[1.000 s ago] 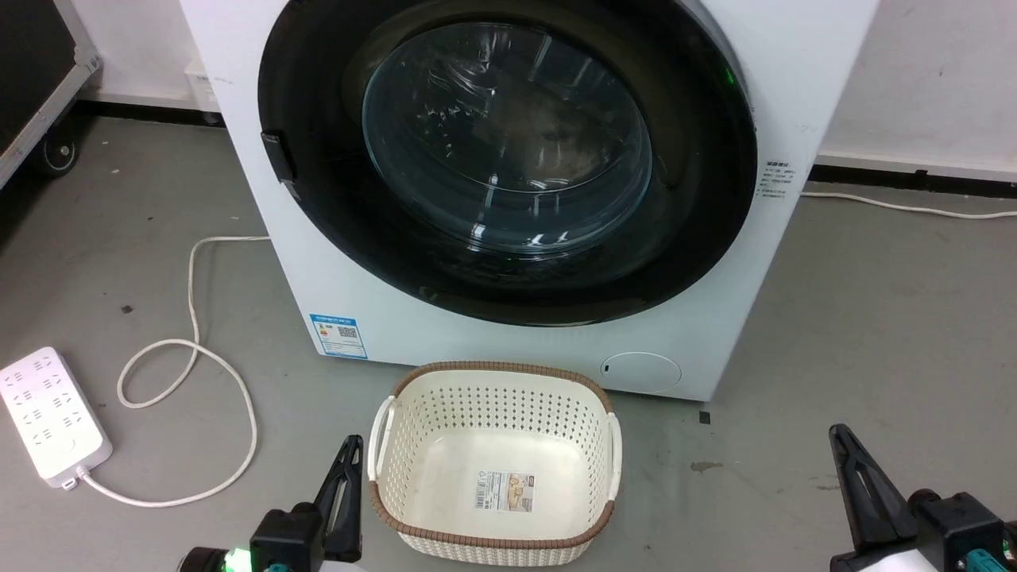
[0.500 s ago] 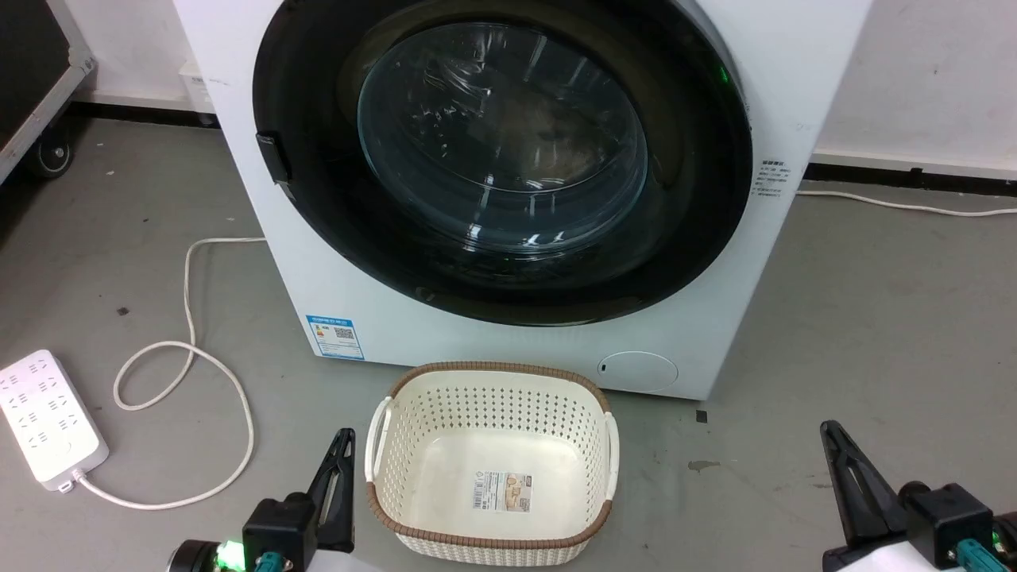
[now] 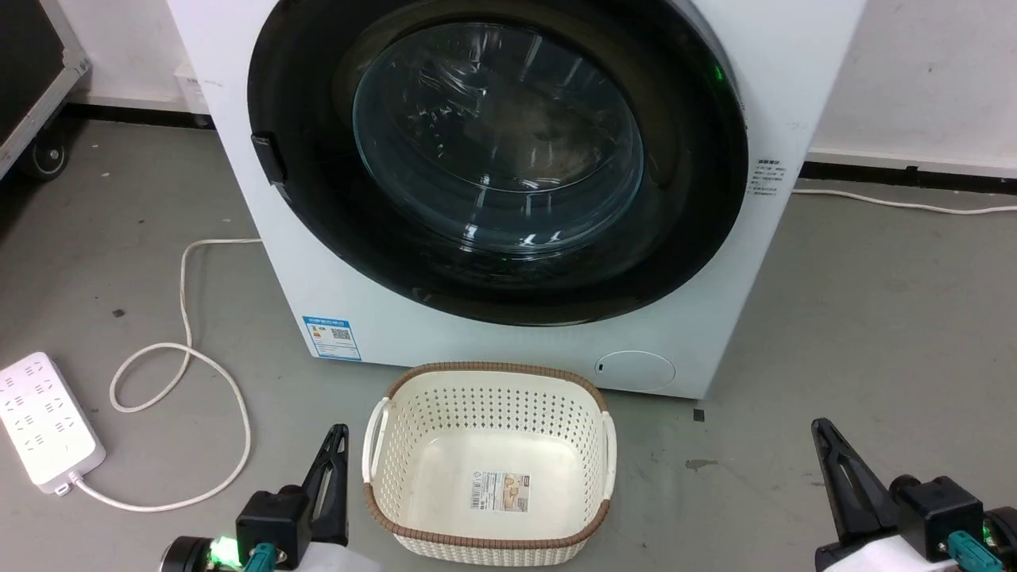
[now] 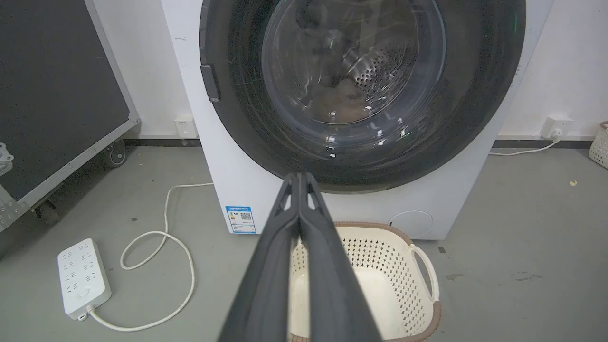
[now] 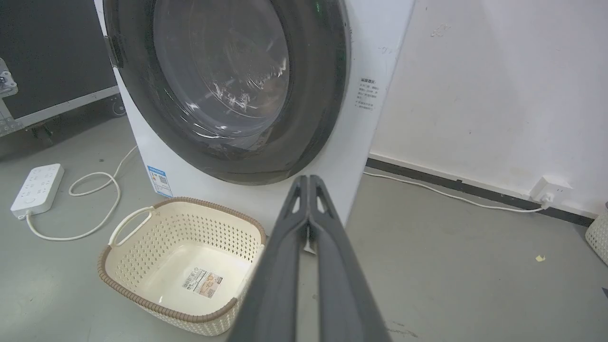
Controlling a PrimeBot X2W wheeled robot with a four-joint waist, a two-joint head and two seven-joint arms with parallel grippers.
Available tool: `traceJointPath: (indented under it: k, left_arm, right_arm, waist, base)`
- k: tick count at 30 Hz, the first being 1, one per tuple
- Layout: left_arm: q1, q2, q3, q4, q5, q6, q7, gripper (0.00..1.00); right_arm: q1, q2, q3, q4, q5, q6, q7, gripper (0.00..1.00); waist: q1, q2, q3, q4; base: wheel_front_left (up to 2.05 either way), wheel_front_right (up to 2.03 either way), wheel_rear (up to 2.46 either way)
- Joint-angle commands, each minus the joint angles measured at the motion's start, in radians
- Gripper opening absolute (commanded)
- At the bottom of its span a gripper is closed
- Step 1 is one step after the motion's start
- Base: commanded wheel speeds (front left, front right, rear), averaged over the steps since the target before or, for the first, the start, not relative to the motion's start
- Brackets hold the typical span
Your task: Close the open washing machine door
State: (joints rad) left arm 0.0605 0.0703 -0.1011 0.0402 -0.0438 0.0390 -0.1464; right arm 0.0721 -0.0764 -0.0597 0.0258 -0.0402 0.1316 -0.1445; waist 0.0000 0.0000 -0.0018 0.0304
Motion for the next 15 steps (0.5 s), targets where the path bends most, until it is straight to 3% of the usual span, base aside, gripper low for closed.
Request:
traceJointPath:
  k: [1, 15]
  left_arm:
    - [-0.015, -0.004, 0.007, -0.004, 0.010, -0.007, 0.007, 0.00]
    - [-0.025, -0.007, 0.027, -0.011, 0.017, -0.013, 0.036, 0.00]
  right_arm:
    - [-0.020, 0.007, 0.003, -0.006, 0.012, 0.000, 0.005, 0.00]
    - [-0.030, 0.011, 0.015, -0.010, 0.018, -0.001, 0.034, 0.00]
  waist:
    - [0.0000, 0.0000, 0.000, -0.001]
    - [0.0000, 0.0000, 0.000, -0.007]
  base:
    - [0.00, 0.00, 0.00]
    - [0.00, 0.00, 0.00]
